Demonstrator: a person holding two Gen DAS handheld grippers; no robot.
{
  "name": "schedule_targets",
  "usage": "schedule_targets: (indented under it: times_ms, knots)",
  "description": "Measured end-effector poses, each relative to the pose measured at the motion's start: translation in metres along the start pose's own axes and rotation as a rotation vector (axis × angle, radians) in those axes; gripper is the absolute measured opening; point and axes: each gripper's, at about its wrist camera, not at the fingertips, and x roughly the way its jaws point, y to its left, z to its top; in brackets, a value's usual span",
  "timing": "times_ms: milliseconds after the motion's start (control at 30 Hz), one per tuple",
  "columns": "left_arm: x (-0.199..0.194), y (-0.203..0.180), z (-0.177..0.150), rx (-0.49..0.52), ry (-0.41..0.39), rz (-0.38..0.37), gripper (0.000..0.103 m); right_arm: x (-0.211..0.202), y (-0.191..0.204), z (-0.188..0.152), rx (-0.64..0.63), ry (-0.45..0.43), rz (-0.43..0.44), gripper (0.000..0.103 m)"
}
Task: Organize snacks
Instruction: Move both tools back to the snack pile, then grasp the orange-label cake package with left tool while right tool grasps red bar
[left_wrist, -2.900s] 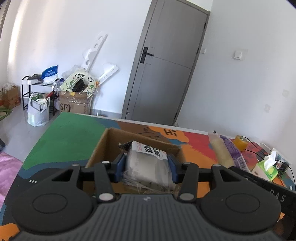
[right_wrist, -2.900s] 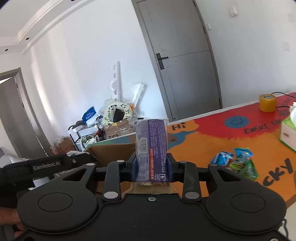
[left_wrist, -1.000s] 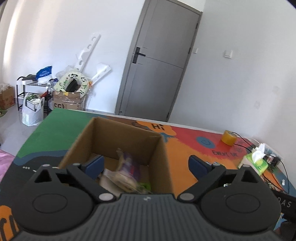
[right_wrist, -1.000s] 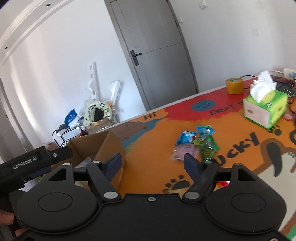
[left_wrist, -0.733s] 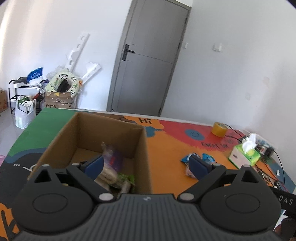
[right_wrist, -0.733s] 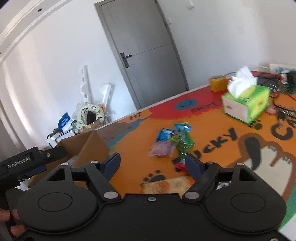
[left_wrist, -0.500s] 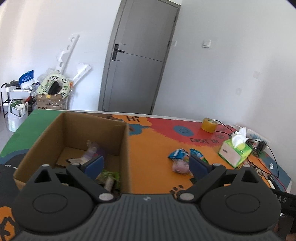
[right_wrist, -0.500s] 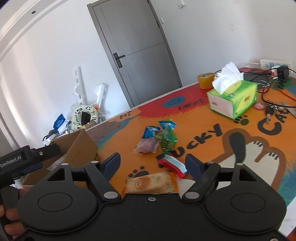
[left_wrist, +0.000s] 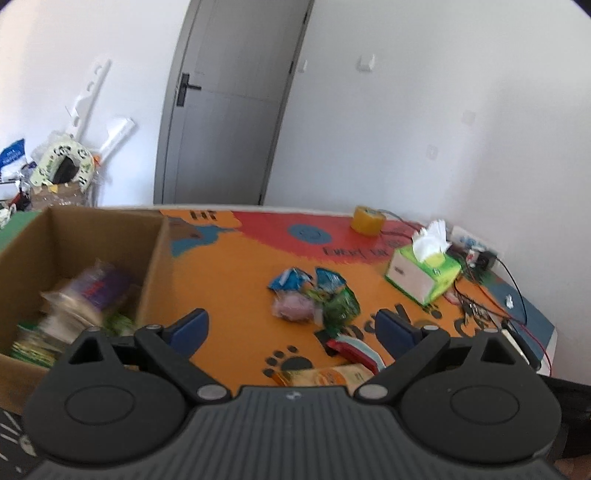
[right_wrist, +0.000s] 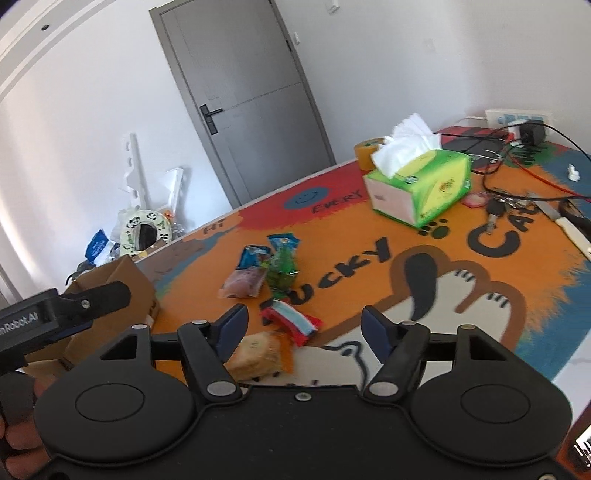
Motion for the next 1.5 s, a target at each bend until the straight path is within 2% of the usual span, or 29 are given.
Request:
schedule_targets:
  times_ms: [300, 967, 1100, 1300, 1500]
  knots:
    - [0.029, -0.019, -0.016, -0.016, 0.083, 0.022, 0.098, 0.002, -0.026, -0.007, 0.036, 0.015, -0.017, 0.067]
    - [0.058, -0.048, -0.05, 0.027, 0.11, 0.133, 0.099, 0.023, -0.049, -0.006, 0.049, 0.039, 0.025, 0.068]
    - [0.065, -0.054, -0.052, 0.031, 0.113, 0.157, 0.099, 0.028, -0.051, -0.005, 0.049, 0.044, 0.033, 0.068]
    - [0.079, -0.07, -0.055, 0.088, 0.123, 0.193, 0.1, 0.031, -0.058, -0.004, 0.061, 0.049, 0.03, 0.068]
    - [0.087, -0.071, -0.059, 0.084, 0.126, 0.237, 0.1, 0.037, -0.062, -0.005, 0.069, 0.06, 0.03, 0.068]
